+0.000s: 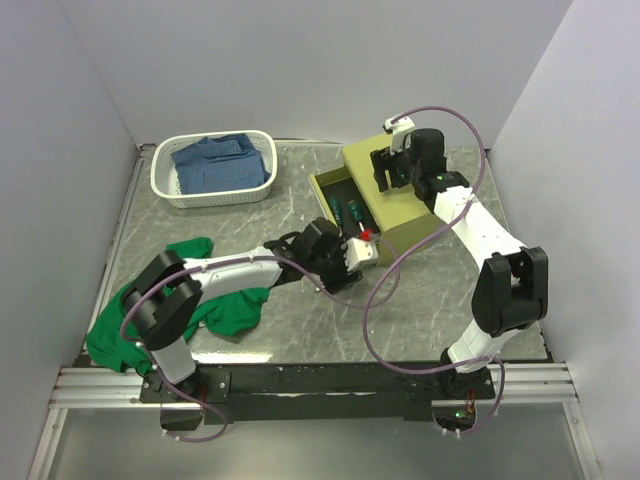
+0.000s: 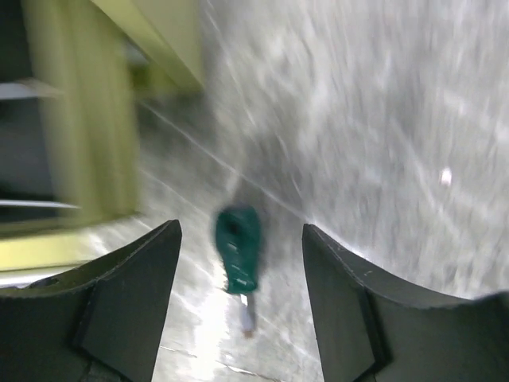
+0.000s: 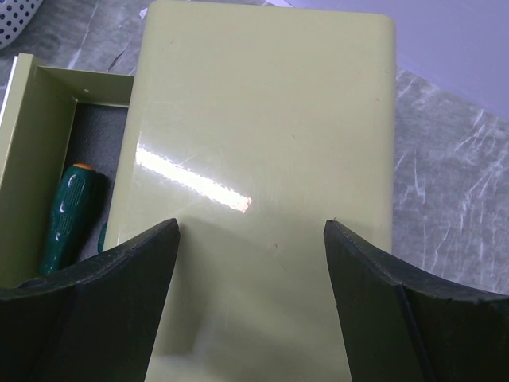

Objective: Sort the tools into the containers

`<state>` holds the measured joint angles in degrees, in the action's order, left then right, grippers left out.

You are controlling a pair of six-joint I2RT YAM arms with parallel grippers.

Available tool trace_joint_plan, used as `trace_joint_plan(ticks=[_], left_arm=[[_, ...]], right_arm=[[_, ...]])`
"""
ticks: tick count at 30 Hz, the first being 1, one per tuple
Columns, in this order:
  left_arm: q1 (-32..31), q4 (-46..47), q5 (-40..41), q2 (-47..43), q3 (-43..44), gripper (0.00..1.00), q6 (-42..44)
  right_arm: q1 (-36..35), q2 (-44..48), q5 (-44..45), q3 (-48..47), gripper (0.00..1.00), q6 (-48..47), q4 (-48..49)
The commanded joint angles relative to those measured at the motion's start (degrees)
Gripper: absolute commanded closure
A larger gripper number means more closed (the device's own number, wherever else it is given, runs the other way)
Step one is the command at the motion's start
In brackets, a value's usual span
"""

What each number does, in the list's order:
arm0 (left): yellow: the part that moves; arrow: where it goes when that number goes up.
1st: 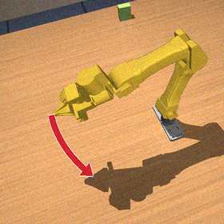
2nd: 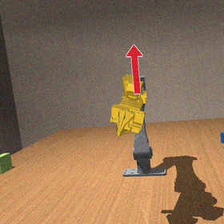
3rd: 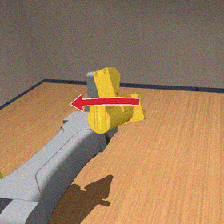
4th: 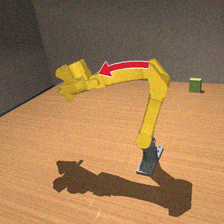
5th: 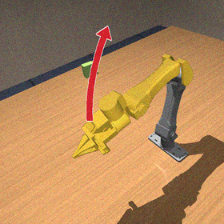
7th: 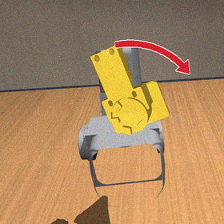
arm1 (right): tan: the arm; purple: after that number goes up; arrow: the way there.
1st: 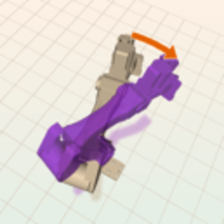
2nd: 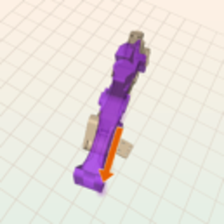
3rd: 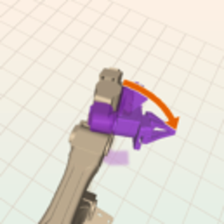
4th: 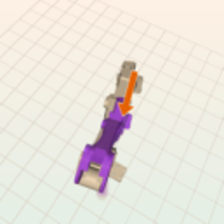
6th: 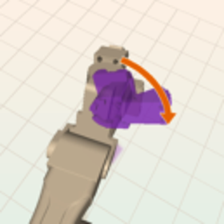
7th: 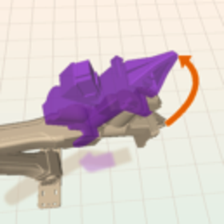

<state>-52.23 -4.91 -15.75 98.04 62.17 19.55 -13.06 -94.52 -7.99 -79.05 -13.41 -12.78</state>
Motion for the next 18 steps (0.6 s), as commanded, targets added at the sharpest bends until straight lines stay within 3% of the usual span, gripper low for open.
trace_joint_plan(ticks=[1,5,9,15,18], left_arm=[[-0.24,1.38,2.73,-4.43,3.75,0.29,-5.92],[1.86,3.93,1.25,-6.1,0.76,0.29,-11.79],[12.82,10.95,-8.92,-7.07,-3.97,0.28,-30.15],[14.78,15.79,-12.81,-7.86,-12.41,0.26,-22.9],[15.22,20.52,-16.5,-9.0,-15.57,0.27,-23.24]], right_arm=[[1.46,-1.72,1.05,1.79,0.19,1.46,-11.39],[1.55,-2.51,1.48,0.91,0.19,1.28,-11.57],[1.55,-2.34,1.66,1.35,0.19,0.93,-11.75],[1.46,-1.81,2.36,3.02,0.19,0.05,-11.92],[1.46,-1.72,3.06,3.55,0.18,-0.47,-11.92]])
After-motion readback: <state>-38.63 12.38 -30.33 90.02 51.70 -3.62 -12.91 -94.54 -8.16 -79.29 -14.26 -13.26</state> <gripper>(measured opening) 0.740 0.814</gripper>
